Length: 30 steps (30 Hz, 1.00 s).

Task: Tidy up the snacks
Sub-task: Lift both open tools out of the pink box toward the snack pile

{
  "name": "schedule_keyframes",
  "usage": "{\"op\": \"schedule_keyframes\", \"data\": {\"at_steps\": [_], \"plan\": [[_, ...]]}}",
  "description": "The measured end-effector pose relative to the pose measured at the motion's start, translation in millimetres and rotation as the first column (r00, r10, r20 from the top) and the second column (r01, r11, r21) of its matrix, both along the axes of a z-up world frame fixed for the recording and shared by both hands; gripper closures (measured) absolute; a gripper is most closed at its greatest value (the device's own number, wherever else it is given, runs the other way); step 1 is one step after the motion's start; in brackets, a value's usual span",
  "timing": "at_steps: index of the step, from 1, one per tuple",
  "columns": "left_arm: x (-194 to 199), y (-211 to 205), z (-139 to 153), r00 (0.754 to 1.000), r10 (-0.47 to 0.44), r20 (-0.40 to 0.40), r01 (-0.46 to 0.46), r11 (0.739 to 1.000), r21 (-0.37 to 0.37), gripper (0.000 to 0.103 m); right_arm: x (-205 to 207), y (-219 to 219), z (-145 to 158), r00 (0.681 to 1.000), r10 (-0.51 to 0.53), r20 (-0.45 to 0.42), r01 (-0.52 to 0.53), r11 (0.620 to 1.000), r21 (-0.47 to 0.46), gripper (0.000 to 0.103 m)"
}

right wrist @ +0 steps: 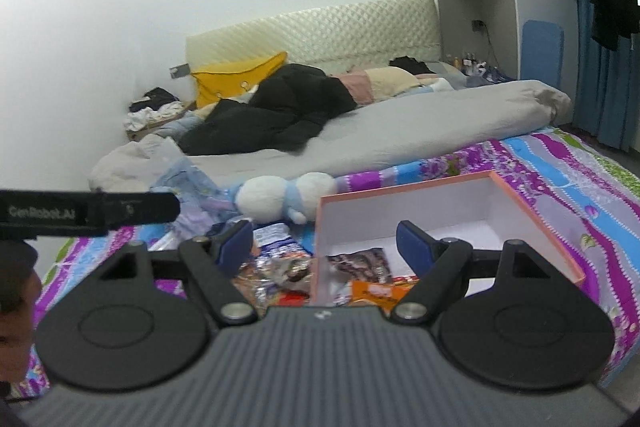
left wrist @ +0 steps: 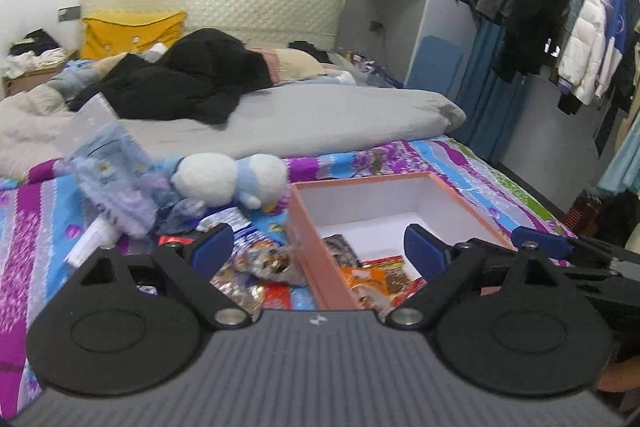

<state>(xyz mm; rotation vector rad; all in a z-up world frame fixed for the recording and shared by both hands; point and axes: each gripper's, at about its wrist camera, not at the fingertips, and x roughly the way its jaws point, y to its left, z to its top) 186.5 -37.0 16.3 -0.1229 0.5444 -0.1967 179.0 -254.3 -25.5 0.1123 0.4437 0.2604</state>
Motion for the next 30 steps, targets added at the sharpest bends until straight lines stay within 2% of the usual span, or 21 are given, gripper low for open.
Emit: {"op": "schedule_keyframes", "data": {"at_steps": [7,16,23,30], "plan": [[-35.7,37.6,-31.9,0.996,0.085,-0.035,-0.087,0.996,-0.037,0.009,-21.5,35.0,-25.3,0.998,0.064,-0.026,-0.064,0.998,-0.025,0.023],[-66.7,61.2,-68.7,0.978,0.181,-0.107,-0.188,0.981,-0.058,0.009,-39.6,68.9,-50.5,0.987,0.146,-0.065,-0.15,0.987,-0.061,0.023],[-81.0,71.5,-81.3,0.967,0.225,-0.123,-0.234,0.97,-0.068,0.009,-45.9,80.3,-68.0,0.977,0.194,-0.09,-0.203,0.974,-0.105,0.023],[-86.3,82.4,-102.3,0.963,0.216,-0.162,-0.235,0.966,-0.105,0.009,-55.6,100.2,-85.4,0.965,0.233,-0.118,-0.251,0.953,-0.172,0.023]]}}
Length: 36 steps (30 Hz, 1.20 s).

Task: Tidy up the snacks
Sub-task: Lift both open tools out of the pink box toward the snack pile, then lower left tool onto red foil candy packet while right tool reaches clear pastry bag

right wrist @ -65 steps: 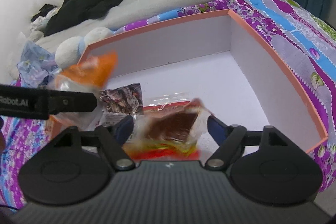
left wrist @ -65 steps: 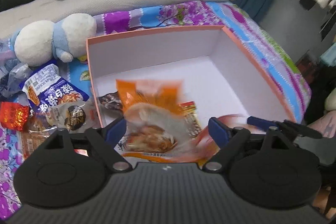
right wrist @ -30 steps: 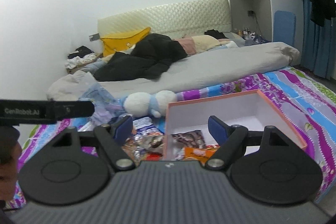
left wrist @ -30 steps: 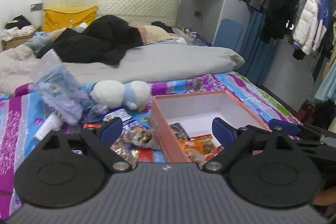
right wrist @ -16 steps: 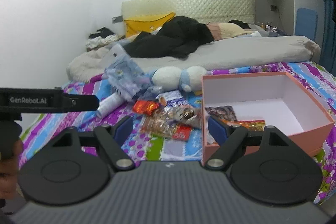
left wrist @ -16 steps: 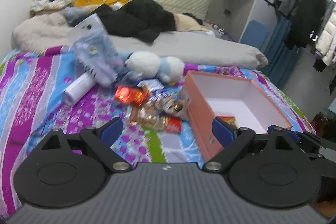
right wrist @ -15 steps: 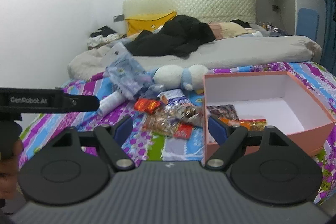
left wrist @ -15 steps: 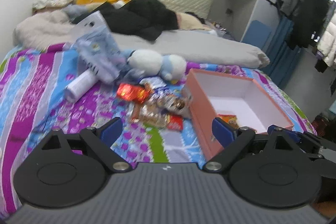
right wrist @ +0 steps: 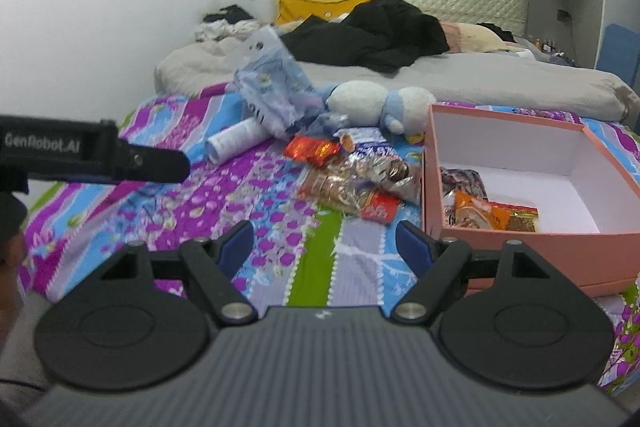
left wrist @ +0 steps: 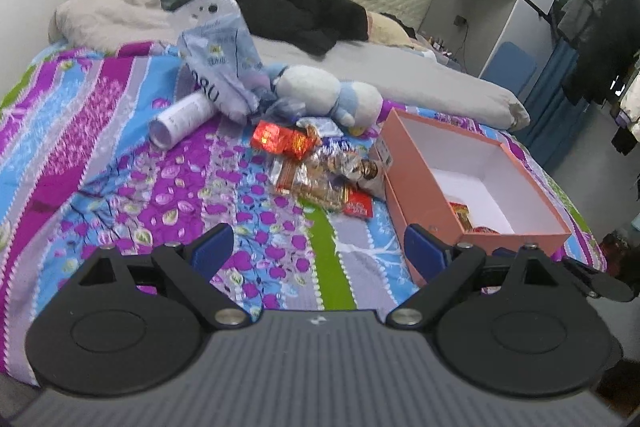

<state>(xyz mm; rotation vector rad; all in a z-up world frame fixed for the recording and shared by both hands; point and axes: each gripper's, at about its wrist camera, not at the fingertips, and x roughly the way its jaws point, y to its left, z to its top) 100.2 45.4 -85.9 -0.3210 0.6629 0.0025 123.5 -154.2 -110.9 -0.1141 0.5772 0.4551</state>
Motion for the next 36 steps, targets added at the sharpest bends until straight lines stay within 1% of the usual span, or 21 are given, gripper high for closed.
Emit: {"op": "schedule_keyframes", "data": {"at_steps": [4,11,15,20,25,29,36], "plan": [[7.2,9.4,-17.7,1.0,-0.015,-0.021,0.014,1.0,-0.027,0.009,2.0,12.0,-13.4,1.0,0.002,-0.027,-0.003,1.0,-0.021,0.024],[41.5,38.2,-58.7,0.998,0.013,-0.059,-0.018,0.996,-0.082,0.009,27.9,28.7,-44.7,0.998,0.008,-0.06,-0.013,0.996,-0.084,0.024],[74.8,53.0,-85.0,0.996,0.029,-0.09,-0.037,0.995,-0.093,0.009,52.7,34.0,-61.4,0.997,-0.001,-0.079,-0.007,0.995,-0.096,0.024],[120.3,66.3,-109.6,0.995,0.03,-0.094,-0.039,0.995,-0.094,0.008,84.4,41.6,-79.3,0.996,0.007,-0.089,-0.015,0.995,-0.096,0.024],[167.7,71.5,-125.3,0.995,0.005,-0.1,-0.012,0.998,-0.067,0.005,115.8,55.2,-96.4,0.995,0.036,-0.089,-0.045,0.994,-0.1,0.024],[205.4,73.0,-137.5,0.994,-0.017,-0.112,0.012,0.999,-0.046,0.004,144.8,63.3,-109.7,0.993,0.043,-0.113,-0.055,0.993,-0.102,0.023],[265.9,72.3,-151.9,0.993,-0.066,-0.097,0.061,0.997,-0.046,0.001,187.5,79.4,-126.2,0.991,0.081,-0.109,-0.093,0.989,-0.113,0.023]]}}
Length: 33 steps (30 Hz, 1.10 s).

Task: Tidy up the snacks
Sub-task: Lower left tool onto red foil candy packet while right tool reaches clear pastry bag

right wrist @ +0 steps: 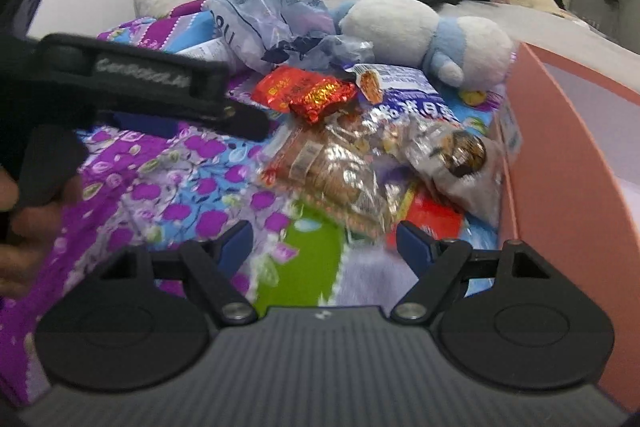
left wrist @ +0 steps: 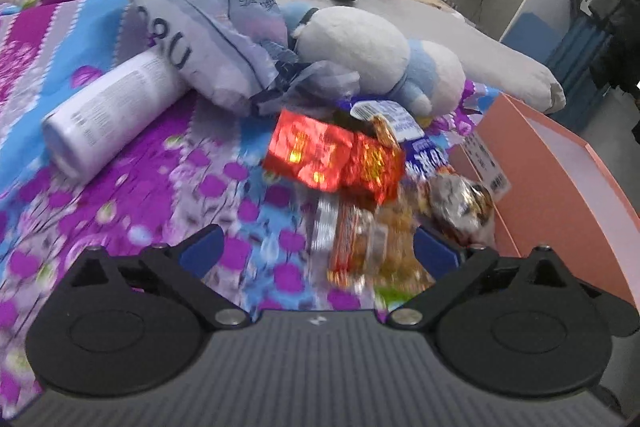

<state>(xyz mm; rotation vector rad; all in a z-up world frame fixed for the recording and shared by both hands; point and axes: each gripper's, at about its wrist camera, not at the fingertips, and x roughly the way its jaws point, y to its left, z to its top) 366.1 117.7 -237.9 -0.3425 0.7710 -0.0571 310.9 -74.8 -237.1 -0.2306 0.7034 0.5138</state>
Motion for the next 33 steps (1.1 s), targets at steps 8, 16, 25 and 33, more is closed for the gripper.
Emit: {"op": "schedule_keyframes", "data": {"at_steps": [8,16,25,33], "plan": [[55.9,1.1,-15.0,0.998,-0.062,-0.002,0.062,0.998,-0.005,0.0,32.3,18.5,-16.5,0.997,0.061,0.038,-0.058,0.996,-0.067,0.016],[86.4,-3.8,-33.1,0.992,-0.124,-0.016,0.122,0.989,-0.085,0.0,50.5,31.7,-31.7,0.993,0.091,0.072,-0.083,0.991,-0.107,0.014],[89.4,-2.9,-36.1,0.994,-0.105,0.013,0.106,0.977,-0.184,0.009,48.9,30.8,-26.1,0.992,0.1,0.082,-0.089,0.988,-0.123,0.037],[64.0,-5.5,-27.5,0.991,-0.131,-0.016,0.124,0.967,-0.221,0.028,41.3,24.5,-15.0,0.994,0.089,0.062,-0.08,0.988,-0.129,0.069]]}}
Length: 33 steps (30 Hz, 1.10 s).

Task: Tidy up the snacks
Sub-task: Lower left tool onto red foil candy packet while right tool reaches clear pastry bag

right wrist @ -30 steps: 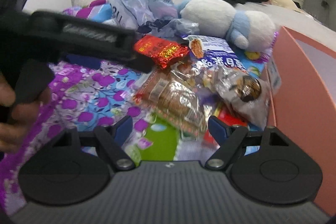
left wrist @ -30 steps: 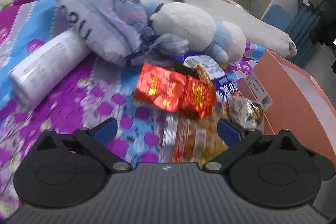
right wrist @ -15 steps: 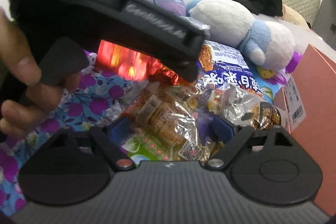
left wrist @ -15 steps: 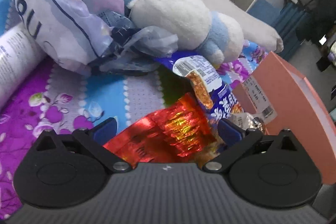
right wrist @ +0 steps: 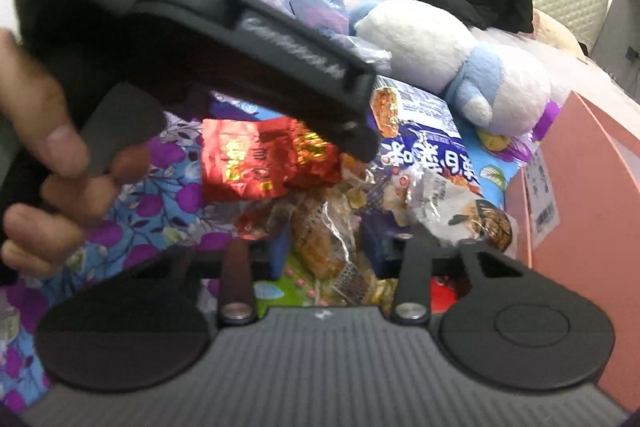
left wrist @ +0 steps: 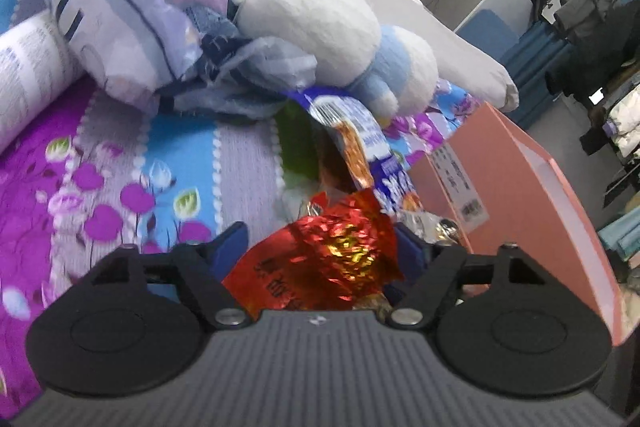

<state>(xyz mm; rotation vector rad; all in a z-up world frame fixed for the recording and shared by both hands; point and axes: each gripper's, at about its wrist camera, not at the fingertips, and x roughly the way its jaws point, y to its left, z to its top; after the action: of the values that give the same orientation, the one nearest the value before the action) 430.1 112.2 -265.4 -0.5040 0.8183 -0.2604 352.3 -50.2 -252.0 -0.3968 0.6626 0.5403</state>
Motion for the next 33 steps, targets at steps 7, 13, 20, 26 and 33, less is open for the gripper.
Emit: {"op": "schedule_keyframes", "data": {"at_steps": [7,13,20,26,33], "plan": [[-40.9,4.2,7.7,0.998,0.034,-0.045,-0.035,0.999,-0.021,0.041,-20.1,-8.7,7.8,1.0,0.002,-0.022,-0.002,1.0,0.002,0.078],[-84.2,13.9,18.2,0.993,0.101,-0.066,-0.103,0.994,-0.039,0.044,-50.4,-14.2,16.6,1.0,0.015,-0.028,-0.014,1.0,0.006,0.081],[-136.0,22.2,40.5,0.984,0.168,-0.058,-0.17,0.985,-0.02,0.044,-80.9,-19.6,32.1,0.999,0.018,-0.051,-0.016,0.999,0.035,0.082],[-177.0,22.4,49.6,0.974,0.213,-0.072,-0.211,0.977,0.026,0.044,-109.5,-23.9,42.3,0.996,0.025,-0.08,-0.021,0.998,0.055,0.082],[-214.7,19.8,45.9,0.962,0.25,-0.109,-0.245,0.968,0.057,0.044,-138.2,-34.4,43.9,0.987,-0.007,-0.159,0.025,0.993,0.111,0.082]]}}
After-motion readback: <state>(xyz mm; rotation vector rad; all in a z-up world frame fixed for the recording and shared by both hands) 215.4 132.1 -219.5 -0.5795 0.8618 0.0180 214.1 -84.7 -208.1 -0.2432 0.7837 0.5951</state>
